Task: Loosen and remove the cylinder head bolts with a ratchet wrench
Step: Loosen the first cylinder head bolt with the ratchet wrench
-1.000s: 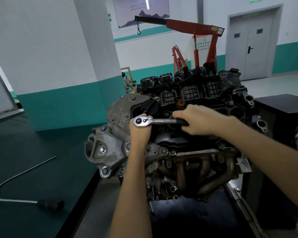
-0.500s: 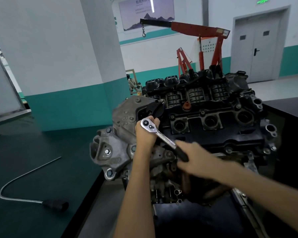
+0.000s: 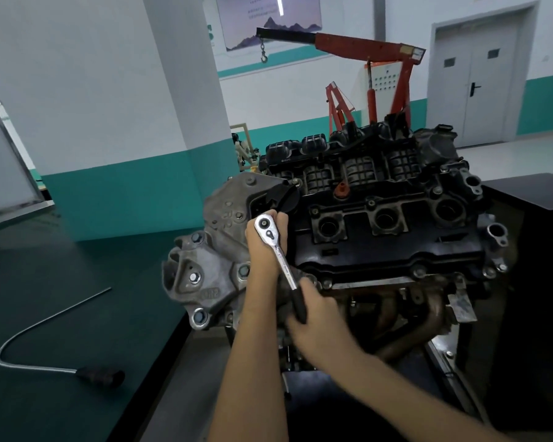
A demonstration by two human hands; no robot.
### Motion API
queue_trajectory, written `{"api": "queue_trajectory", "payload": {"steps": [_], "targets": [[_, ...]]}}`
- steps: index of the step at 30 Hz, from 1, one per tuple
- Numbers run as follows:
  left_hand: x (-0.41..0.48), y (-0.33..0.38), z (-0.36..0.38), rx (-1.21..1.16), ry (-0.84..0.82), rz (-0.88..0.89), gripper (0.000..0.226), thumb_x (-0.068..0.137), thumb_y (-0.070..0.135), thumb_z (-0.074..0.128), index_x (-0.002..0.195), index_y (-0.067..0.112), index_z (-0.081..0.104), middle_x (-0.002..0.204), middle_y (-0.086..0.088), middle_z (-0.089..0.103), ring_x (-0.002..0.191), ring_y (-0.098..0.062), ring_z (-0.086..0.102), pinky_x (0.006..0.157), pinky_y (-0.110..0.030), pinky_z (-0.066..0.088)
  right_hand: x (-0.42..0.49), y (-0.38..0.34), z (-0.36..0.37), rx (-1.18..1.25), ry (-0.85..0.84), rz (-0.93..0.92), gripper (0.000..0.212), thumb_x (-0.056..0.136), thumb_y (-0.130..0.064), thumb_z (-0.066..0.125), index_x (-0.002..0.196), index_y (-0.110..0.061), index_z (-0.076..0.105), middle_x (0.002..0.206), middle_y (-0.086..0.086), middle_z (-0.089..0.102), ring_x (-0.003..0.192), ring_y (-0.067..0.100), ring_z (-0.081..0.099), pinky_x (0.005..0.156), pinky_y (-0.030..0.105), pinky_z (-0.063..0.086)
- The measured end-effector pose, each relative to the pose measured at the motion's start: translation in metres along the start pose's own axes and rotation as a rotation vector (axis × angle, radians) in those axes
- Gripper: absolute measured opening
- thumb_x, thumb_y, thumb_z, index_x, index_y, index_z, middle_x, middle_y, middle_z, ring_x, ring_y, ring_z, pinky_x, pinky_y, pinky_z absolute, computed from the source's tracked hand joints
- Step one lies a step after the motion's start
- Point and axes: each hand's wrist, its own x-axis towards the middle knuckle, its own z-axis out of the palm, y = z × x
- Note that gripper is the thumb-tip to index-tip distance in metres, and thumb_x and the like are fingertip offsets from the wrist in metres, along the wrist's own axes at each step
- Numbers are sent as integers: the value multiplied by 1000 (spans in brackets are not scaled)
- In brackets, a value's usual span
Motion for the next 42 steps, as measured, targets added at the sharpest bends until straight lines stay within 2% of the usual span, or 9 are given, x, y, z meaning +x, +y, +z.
{"api": "queue_trajectory", "payload": {"steps": [5, 11, 15, 19, 23, 27, 30, 34, 42], "targets": [[-2, -5, -3, -25, -20, 43, 41, 88, 1, 56, 58, 10, 29, 60, -8, 21, 59, -17, 20, 52, -28, 17, 2, 0, -1, -4, -62, 16, 24, 83, -9, 56, 105, -17, 49, 68, -3, 56, 56, 7, 55, 55, 21, 46], [1, -5, -4, -74, -142, 1, 54, 87, -1, 59, 51, 20, 25, 43, 10, 26, 46, -6, 24, 49, -20, 22, 71, -3, -129, -631, -354, -229, 21, 82, -10, 61, 89, -26, 50, 61, -7, 49, 48, 0, 50, 48, 23, 39], [2, -2, -4, -91, -107, -4, 52, 90, -5, 55, 52, 18, 27, 53, 1, 28, 52, -7, 25, 52, -22, 24, 96, -12, -143, -844, -321, -306, 21, 84, -17, 59, 99, -29, 51, 66, -11, 46, 57, 10, 52, 51, 25, 37], [-2, 3, 2, -105, 0, -27, 52, 88, -7, 52, 53, 17, 21, 53, 1, 20, 42, -8, 22, 45, -18, 21, 44, 13, -94, -480, -171, -182, 17, 79, -13, 61, 89, -18, 48, 64, -2, 51, 57, 22, 54, 49, 24, 37], [-1, 3, 3, -21, 46, -9, 53, 86, -3, 54, 51, 18, 20, 51, 4, 18, 49, -9, 17, 45, -19, 21, 5, 4, -25, 66, -205, -21, 21, 77, -6, 59, 94, -15, 50, 65, 6, 58, 48, 11, 52, 45, 21, 42], [0, 0, 2, -10, 31, 17, 53, 86, -3, 55, 54, 19, 19, 55, 4, 17, 54, -8, 16, 46, -19, 19, 13, -8, -17, 195, -247, 144, 11, 79, -5, 57, 89, -10, 55, 55, 8, 59, 35, 14, 52, 35, 22, 40], [2, -5, 0, -23, -55, -26, 53, 86, -1, 56, 53, 19, 19, 51, 6, 18, 46, -9, 18, 45, -19, 18, 35, -11, -58, -105, -297, 177, 6, 81, -11, 57, 76, -12, 54, 50, 2, 55, 42, 20, 54, 40, 24, 42], [6, -3, -4, 27, -124, 25, 51, 89, -2, 56, 50, 19, 30, 50, 7, 34, 48, -7, 31, 52, -20, 29, 84, -26, -118, -815, -55, -139, 28, 80, -30, 62, 68, -24, 38, 71, -5, 45, 71, 22, 46, 65, 28, 35], [4, 0, 0, -86, -32, -57, 51, 85, -7, 51, 51, 17, 21, 52, 1, 20, 44, -9, 21, 46, -20, 20, 57, -12, -82, -725, -12, -61, 25, 79, -31, 60, 70, -25, 38, 70, -4, 41, 73, 24, 50, 63, 27, 34]]}}
